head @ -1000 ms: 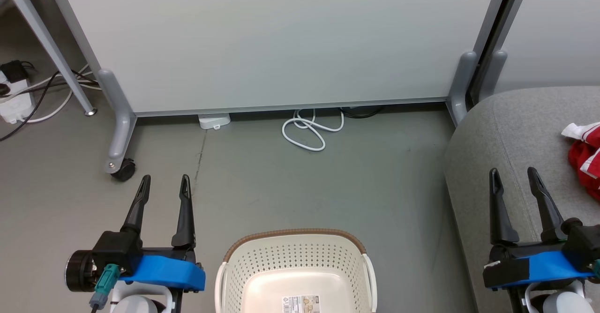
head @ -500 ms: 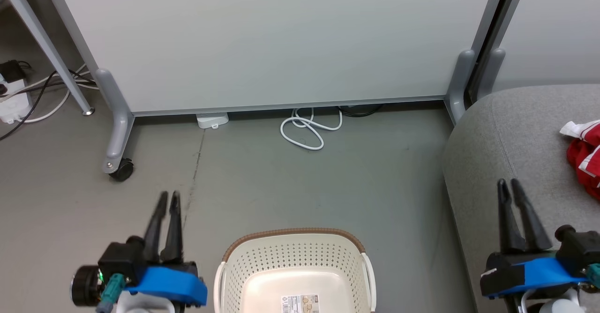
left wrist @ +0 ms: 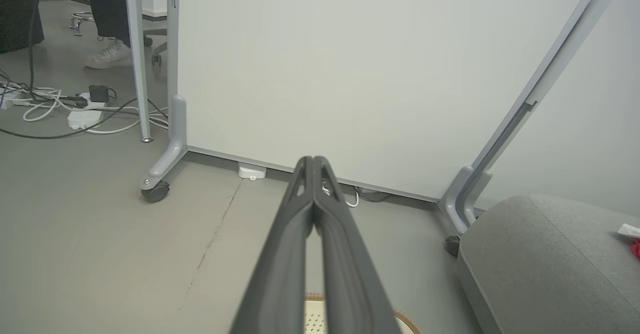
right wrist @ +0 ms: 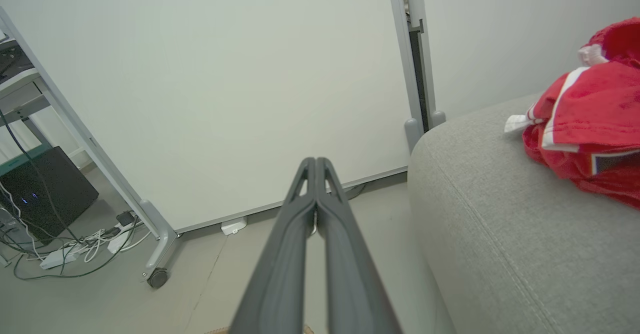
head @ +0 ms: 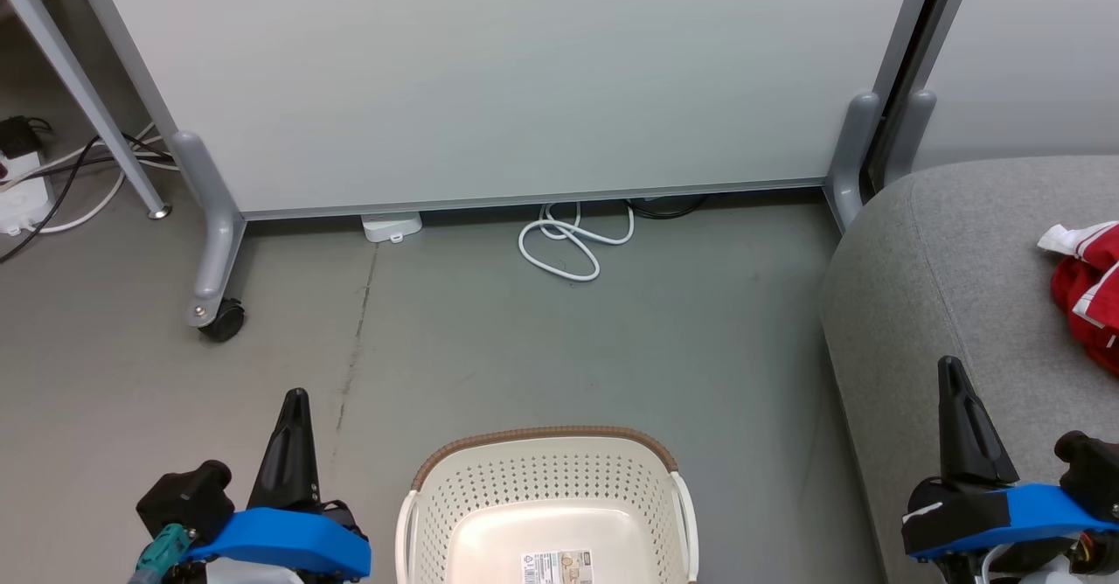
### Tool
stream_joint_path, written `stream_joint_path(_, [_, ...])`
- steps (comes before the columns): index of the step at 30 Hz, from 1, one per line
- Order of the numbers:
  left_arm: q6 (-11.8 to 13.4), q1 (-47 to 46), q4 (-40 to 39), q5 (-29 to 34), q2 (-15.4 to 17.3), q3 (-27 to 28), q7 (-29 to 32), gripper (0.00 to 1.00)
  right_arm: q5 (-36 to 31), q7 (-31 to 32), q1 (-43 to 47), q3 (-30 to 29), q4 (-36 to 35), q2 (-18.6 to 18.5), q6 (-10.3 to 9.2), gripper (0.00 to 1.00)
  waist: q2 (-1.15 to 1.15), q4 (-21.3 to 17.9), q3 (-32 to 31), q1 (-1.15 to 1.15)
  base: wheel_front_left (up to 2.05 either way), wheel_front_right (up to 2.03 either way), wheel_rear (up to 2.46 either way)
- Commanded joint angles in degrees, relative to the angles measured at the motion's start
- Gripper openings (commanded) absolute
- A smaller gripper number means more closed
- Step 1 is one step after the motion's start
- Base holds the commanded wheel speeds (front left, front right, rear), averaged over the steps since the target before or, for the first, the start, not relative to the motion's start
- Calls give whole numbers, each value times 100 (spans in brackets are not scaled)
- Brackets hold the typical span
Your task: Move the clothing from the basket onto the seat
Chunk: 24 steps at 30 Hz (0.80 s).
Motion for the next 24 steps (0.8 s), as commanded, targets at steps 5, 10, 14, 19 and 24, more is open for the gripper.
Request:
stream_joint_path(5, [-36,-167,-144,-636,8,93,141,0,646,141,-103,10,-78,-27,0,0,0,-17,-4,0,0,0,0])
stream_joint_path(10, [-48,-181,-169,-1120,6,146,258,0,1133,260,-117,17,-67,-29,0,0,0,-33,-8,0,0,0,0])
stream_joint_path(14, [-56,-194,-185,-1489,5,186,347,0,1503,351,-130,20,-57,-31,0,0,0,-47,-12,0,0,0,0])
stream_joint_path(19, [-67,-208,-204,-1927,3,234,457,0,1941,463,-146,23,-44,-34,1,0,0,-63,-16,0,0,0,0])
stream_joint_path(24, [-77,-222,-223,-2339,1,279,559,0,2355,567,-162,26,-31,-36,1,0,0,-80,-20,0,0,0,0])
